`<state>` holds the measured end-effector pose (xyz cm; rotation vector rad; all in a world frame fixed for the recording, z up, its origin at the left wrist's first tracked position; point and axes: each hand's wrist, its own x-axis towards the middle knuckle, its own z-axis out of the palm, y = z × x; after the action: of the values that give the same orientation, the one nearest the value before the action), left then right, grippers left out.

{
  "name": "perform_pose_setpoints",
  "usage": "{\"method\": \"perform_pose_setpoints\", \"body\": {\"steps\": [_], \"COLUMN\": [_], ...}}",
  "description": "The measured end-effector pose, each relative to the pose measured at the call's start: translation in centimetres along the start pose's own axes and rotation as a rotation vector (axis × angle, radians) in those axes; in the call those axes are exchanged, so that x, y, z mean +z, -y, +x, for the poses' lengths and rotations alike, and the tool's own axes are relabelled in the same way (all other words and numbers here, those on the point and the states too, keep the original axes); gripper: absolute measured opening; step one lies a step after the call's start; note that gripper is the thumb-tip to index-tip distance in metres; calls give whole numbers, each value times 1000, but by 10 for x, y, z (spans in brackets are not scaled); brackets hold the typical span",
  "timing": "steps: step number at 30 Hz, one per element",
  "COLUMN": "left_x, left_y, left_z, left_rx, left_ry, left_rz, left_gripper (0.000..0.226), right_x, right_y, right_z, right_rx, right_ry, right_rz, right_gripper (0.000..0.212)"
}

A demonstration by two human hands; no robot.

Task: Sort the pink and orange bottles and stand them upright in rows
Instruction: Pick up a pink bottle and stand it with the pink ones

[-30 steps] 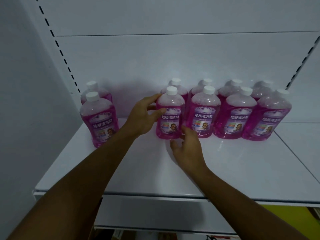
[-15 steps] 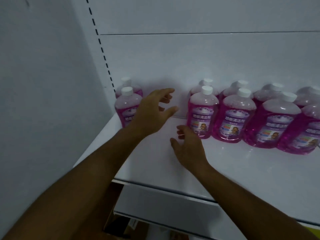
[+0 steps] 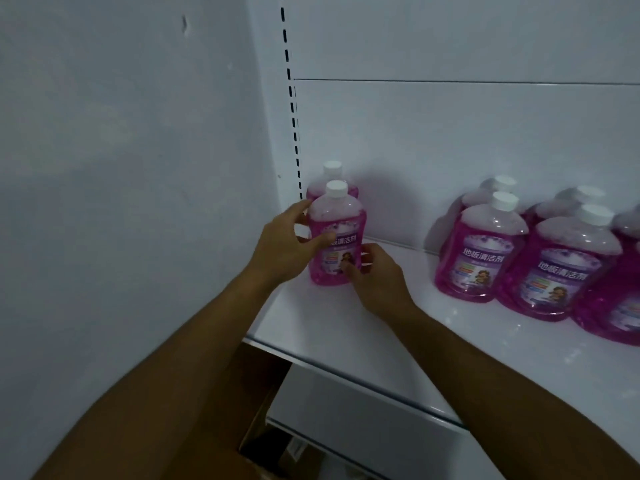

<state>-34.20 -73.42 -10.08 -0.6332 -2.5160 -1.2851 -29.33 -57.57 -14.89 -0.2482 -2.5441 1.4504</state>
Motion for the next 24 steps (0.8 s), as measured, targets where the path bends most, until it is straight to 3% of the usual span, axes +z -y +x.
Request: {"method": "perform_pose_setpoints", "body": {"steps": [8,15,24], "left_x": [33,85,122], "left_y": [-7,-25,-38], "left_z": [27,58,78], "left_rx": [107,156,221], "left_ry": [103,219,264], "left_rz": [-101,-170,-286], "left_gripper": [58,49,49], "right_x": [-7,-10,-26], "right_y": [-15,-20,-35], "right_z": [-7,-26,-16], "right_rx": [29,33,-4], "right_ry": [-203,-237,-225], "right_rz": [63,2,-102], "right_gripper": [27,72,72]}}
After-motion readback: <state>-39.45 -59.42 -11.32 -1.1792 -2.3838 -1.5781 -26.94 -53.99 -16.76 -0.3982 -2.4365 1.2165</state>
